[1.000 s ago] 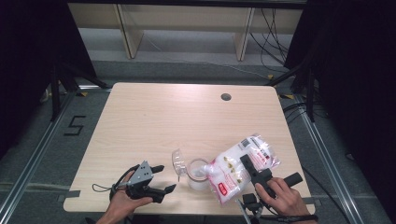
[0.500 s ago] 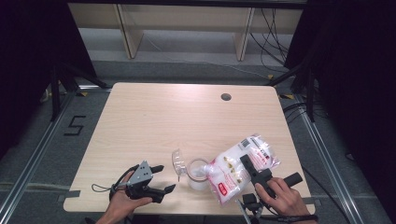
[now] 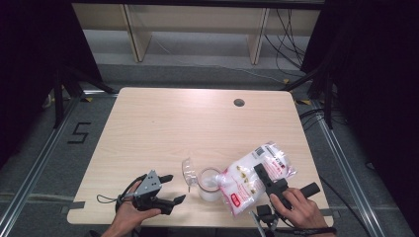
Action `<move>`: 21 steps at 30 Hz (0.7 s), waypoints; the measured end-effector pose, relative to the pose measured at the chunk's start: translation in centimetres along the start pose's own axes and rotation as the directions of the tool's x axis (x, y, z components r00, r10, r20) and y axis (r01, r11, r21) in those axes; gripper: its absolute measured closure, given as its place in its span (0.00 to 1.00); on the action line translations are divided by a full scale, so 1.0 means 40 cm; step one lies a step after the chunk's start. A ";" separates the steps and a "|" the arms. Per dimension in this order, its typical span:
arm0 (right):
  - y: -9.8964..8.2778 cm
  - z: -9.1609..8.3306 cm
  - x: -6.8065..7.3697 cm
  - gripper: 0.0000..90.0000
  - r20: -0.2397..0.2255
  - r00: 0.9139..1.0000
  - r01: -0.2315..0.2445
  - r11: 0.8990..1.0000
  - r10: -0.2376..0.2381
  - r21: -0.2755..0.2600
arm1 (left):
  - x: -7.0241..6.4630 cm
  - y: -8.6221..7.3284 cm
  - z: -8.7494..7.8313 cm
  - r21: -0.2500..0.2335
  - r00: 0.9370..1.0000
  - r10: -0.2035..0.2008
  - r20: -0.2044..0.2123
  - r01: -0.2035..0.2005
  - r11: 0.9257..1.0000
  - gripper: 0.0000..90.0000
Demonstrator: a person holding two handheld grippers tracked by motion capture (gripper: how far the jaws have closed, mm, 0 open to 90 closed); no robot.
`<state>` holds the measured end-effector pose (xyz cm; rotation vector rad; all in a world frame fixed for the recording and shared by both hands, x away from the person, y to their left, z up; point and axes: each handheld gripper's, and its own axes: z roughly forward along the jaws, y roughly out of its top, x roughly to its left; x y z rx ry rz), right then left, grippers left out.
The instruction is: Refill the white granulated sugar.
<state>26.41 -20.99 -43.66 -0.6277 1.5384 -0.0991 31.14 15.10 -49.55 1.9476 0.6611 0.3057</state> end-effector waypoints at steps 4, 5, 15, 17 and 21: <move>0.000 0.000 0.000 0.77 -0.002 1.000 0.001 1.000 -0.001 0.001 | -0.001 0.000 -0.001 -0.001 1.000 0.001 -0.007 -0.001 1.000 0.22; 0.000 0.000 0.000 0.77 -0.002 1.000 0.001 1.000 -0.001 0.001 | -0.001 0.000 -0.001 -0.001 1.000 0.001 -0.007 -0.001 1.000 0.22; 0.001 -0.001 0.000 0.77 -0.001 1.000 -0.010 1.000 0.010 0.006 | 0.000 0.001 -0.001 0.000 1.000 0.009 -0.005 -0.009 1.000 0.22; 0.001 -0.001 -0.001 0.77 0.001 1.000 -0.005 1.000 0.005 0.005 | 0.001 0.001 -0.001 0.000 1.000 0.013 -0.004 -0.013 1.000 0.22; 0.001 -0.001 0.000 0.77 0.000 1.000 -0.006 1.000 0.006 0.005 | 0.000 0.001 -0.001 0.000 1.000 0.005 -0.002 -0.005 1.000 0.22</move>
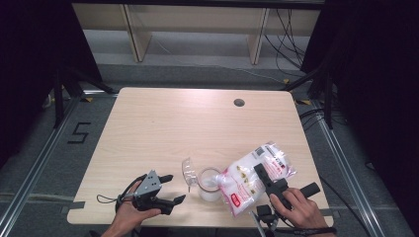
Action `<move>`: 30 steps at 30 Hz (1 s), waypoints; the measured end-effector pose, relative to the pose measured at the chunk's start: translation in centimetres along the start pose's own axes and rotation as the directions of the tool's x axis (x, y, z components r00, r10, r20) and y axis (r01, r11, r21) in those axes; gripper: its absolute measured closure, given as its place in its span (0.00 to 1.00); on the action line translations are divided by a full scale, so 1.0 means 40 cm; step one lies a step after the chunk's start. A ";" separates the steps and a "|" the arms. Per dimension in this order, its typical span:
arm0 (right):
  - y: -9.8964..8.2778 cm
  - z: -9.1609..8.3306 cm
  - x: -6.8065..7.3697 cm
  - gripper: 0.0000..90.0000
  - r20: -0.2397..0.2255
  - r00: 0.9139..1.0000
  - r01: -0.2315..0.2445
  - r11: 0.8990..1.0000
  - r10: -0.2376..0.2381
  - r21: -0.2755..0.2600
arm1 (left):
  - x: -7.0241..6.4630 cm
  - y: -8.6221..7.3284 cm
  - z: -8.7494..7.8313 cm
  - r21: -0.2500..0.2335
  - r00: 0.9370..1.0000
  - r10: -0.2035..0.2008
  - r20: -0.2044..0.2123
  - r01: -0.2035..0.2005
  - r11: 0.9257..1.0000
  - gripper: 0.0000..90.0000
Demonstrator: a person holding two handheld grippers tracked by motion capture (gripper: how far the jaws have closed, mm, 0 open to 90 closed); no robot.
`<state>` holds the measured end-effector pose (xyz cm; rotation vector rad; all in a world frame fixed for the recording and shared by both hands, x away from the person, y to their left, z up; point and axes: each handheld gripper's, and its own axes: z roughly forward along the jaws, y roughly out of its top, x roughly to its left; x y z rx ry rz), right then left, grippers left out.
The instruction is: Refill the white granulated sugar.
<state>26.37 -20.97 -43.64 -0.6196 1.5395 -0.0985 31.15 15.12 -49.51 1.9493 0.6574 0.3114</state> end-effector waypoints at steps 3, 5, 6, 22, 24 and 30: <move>0.000 -0.001 0.000 0.77 -0.002 1.000 0.000 1.000 0.000 0.002 | -0.001 -0.001 0.001 -0.003 1.000 -0.005 -0.002 0.005 1.000 0.22; 0.000 -0.002 -0.001 0.78 -0.004 1.000 0.004 1.000 -0.004 0.003 | -0.001 -0.001 0.001 -0.001 1.000 -0.005 0.002 0.005 1.000 0.22; 0.000 -0.001 -0.002 0.78 0.001 1.000 0.011 1.000 -0.011 -0.004 | -0.001 -0.001 0.001 0.000 1.000 -0.005 0.002 0.005 1.000 0.22; 0.001 -0.003 -0.004 0.78 0.002 1.000 0.018 1.000 -0.018 -0.002 | -0.001 -0.002 0.003 -0.003 1.000 -0.008 0.003 0.008 1.000 0.22; 0.001 -0.003 -0.004 0.78 0.002 1.000 0.018 1.000 -0.018 -0.002 | -0.001 -0.002 0.003 -0.002 1.000 -0.008 0.003 0.008 1.000 0.22; 0.000 -0.003 -0.004 0.78 0.001 1.000 0.018 1.000 -0.018 -0.002 | -0.001 -0.001 0.003 -0.004 1.000 -0.009 0.003 0.009 1.000 0.22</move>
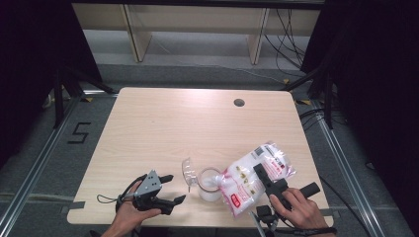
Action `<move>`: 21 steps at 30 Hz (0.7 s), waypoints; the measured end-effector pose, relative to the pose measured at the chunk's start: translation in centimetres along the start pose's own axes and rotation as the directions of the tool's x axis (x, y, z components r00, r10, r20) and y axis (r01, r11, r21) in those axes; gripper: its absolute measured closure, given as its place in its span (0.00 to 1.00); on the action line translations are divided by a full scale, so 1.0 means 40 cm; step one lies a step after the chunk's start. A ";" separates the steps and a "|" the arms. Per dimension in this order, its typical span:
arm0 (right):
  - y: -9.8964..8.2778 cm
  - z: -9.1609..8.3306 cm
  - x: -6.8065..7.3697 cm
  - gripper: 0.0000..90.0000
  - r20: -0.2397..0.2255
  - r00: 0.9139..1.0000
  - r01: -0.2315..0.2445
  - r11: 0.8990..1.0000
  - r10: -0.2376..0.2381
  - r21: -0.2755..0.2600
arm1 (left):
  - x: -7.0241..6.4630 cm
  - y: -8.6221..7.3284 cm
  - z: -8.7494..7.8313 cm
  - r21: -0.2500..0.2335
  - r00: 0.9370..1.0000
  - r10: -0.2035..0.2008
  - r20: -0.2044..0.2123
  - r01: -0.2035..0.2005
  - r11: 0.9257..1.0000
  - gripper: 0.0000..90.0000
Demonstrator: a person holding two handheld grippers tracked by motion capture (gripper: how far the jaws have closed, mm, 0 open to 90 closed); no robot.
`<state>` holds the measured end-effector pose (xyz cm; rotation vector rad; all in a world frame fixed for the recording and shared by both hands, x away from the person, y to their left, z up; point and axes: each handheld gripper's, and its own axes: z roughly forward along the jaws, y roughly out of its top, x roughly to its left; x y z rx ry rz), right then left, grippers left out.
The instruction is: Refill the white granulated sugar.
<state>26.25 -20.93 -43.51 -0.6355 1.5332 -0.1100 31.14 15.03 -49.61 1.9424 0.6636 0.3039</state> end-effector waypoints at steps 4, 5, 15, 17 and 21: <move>0.000 -0.001 -0.001 0.78 0.001 1.000 0.002 1.000 -0.002 0.001 | 0.000 0.000 -0.001 0.002 1.000 0.002 0.000 -0.002 1.000 0.22; 0.000 -0.001 -0.001 0.78 0.001 1.000 0.001 1.000 -0.001 0.001 | 0.001 0.000 -0.001 0.000 1.000 0.002 -0.001 -0.002 1.000 0.22; -0.001 -0.002 -0.002 0.78 0.003 1.000 0.008 1.000 -0.008 0.004 | 0.001 0.001 -0.002 0.003 1.000 0.004 -0.002 -0.004 1.000 0.22; -0.001 -0.002 -0.004 0.78 0.003 1.000 0.009 1.000 -0.009 0.004 | 0.000 0.001 -0.003 0.003 1.000 0.005 -0.008 -0.005 1.000 0.22; -0.002 -0.002 -0.004 0.78 0.003 1.000 0.010 1.000 -0.010 0.005 | 0.001 0.001 -0.003 0.003 1.000 0.003 -0.006 -0.003 1.000 0.22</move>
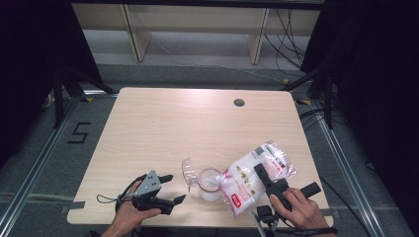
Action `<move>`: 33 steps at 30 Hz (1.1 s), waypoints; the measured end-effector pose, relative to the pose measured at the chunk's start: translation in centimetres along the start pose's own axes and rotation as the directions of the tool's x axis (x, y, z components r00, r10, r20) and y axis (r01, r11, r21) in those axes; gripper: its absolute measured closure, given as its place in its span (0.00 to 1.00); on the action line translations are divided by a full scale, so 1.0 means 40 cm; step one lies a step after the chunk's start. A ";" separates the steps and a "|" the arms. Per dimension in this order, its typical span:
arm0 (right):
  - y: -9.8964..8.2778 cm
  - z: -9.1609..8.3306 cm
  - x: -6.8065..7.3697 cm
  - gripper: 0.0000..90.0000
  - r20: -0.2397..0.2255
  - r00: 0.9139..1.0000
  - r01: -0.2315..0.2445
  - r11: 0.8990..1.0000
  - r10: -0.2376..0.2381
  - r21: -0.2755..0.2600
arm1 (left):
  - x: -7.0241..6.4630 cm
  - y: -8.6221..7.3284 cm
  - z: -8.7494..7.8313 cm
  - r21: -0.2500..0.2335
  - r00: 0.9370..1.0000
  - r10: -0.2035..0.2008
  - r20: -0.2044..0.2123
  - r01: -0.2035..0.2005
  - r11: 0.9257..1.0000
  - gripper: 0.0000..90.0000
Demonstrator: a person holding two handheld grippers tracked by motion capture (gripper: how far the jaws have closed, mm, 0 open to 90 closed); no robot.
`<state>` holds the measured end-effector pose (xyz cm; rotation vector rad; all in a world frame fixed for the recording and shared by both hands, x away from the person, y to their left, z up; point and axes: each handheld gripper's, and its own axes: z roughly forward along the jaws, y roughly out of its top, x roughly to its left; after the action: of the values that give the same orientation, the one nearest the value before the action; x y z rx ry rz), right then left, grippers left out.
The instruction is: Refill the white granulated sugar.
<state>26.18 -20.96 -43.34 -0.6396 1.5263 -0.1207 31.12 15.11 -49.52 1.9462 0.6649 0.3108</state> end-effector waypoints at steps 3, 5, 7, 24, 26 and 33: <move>0.000 -0.001 0.001 0.78 -0.001 1.000 -0.002 1.000 0.002 0.006 | 0.000 0.000 0.000 0.001 1.000 0.003 0.000 -0.003 1.000 0.22; 0.000 -0.002 0.000 0.78 -0.003 1.000 -0.009 1.000 0.009 0.008 | 0.000 0.000 0.000 0.001 1.000 0.003 0.001 -0.003 1.000 0.22; 0.000 -0.004 0.002 0.78 -0.002 1.000 -0.022 1.000 0.022 0.017 | 0.000 0.000 0.000 0.000 1.000 0.004 0.003 -0.004 1.000 0.22; -0.002 -0.005 -0.005 0.78 -0.001 1.000 0.003 1.000 -0.003 0.011 | 0.000 0.000 0.000 0.000 1.000 0.004 0.002 -0.004 1.000 0.22; -0.002 -0.005 -0.006 0.78 -0.001 1.000 0.006 1.000 -0.006 0.012 | 0.002 0.001 0.000 0.001 1.000 0.013 0.003 -0.013 1.000 0.22; -0.002 -0.005 -0.008 0.78 -0.001 1.000 0.009 1.000 -0.009 0.009 | 0.000 -0.001 0.002 -0.003 1.000 0.001 0.003 -0.001 1.000 0.22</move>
<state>25.99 -20.94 -43.02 -0.6398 1.5234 -0.1346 31.15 15.07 -49.56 1.9438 0.6607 0.3097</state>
